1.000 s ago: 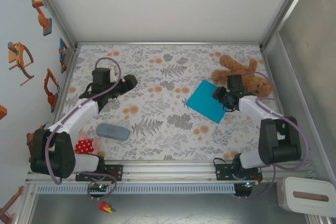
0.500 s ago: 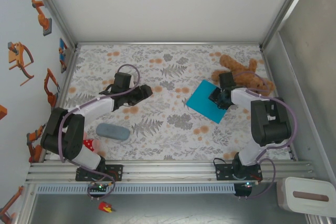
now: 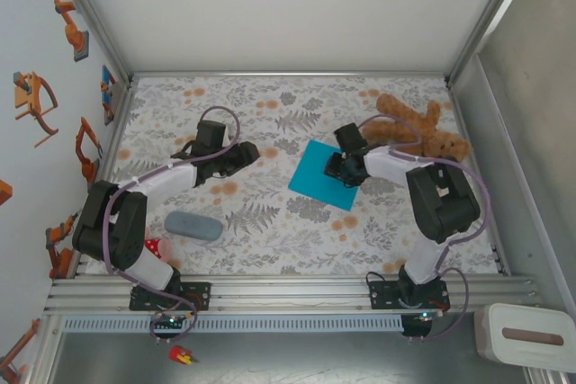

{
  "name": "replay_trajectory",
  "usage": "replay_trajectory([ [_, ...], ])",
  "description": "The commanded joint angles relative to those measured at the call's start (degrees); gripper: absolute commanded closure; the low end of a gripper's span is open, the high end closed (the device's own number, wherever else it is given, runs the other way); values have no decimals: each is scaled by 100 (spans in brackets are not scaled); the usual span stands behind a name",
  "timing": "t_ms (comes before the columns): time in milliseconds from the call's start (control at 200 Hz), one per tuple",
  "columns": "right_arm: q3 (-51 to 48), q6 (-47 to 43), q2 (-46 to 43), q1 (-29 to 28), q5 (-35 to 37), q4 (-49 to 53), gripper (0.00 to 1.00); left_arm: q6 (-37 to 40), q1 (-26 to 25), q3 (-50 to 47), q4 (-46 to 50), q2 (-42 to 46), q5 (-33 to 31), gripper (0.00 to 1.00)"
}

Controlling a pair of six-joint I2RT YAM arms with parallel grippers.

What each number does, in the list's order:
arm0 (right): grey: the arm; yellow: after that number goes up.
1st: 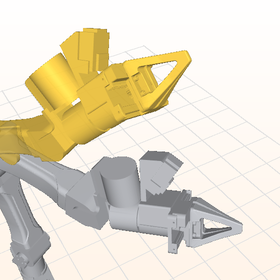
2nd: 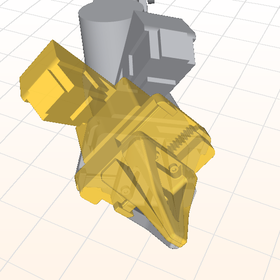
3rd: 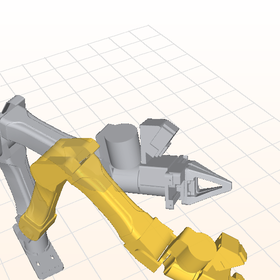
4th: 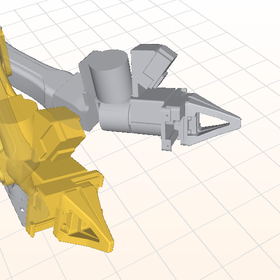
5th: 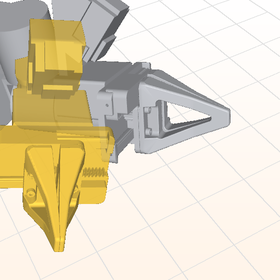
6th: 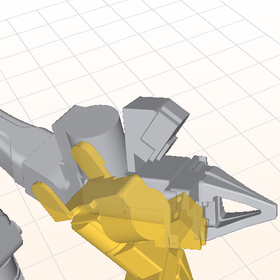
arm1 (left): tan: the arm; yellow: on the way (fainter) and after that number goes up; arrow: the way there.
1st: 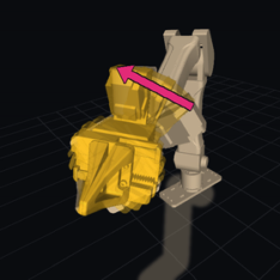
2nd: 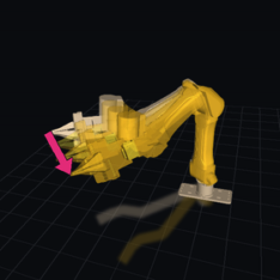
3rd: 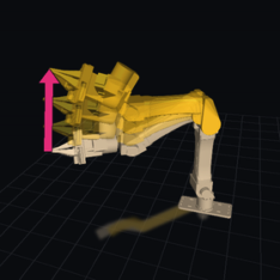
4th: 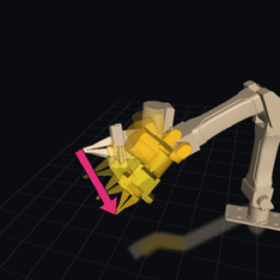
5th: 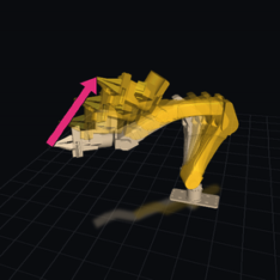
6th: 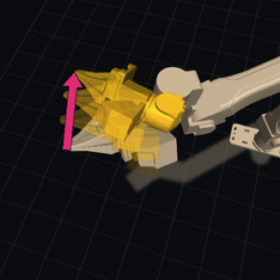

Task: Fold a paper plane with a square sheet of paper (pick it up from the middle)
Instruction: Move the square sheet of paper to the center of the table.

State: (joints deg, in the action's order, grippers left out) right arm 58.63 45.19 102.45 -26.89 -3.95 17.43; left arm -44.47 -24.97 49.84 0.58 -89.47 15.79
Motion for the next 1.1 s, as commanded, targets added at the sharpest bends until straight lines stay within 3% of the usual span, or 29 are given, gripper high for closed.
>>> replay_trajectory([
  [0,122,-2,489,-568,-375,394,53,44,80,89,244,129,-182,46],
  [140,418,-399,705,-1131,-849,338,55,13,149,-33,380,300,-178,51],
  [336,1027,-1046,278,-1266,-1237,750,56,-38,156,-93,700,413,40,60],
  [611,453,-239,-524,-1078,-444,421,56,-714,-390,-281,586,286,469,69],
  [776,-230,216,-618,-679,-808,-71,63,-859,-600,-261,596,-136,469,78],
  [1092,-247,152,-257,-606,-956,-136,76,-976,-646,-204,568,-693,464,91],
])
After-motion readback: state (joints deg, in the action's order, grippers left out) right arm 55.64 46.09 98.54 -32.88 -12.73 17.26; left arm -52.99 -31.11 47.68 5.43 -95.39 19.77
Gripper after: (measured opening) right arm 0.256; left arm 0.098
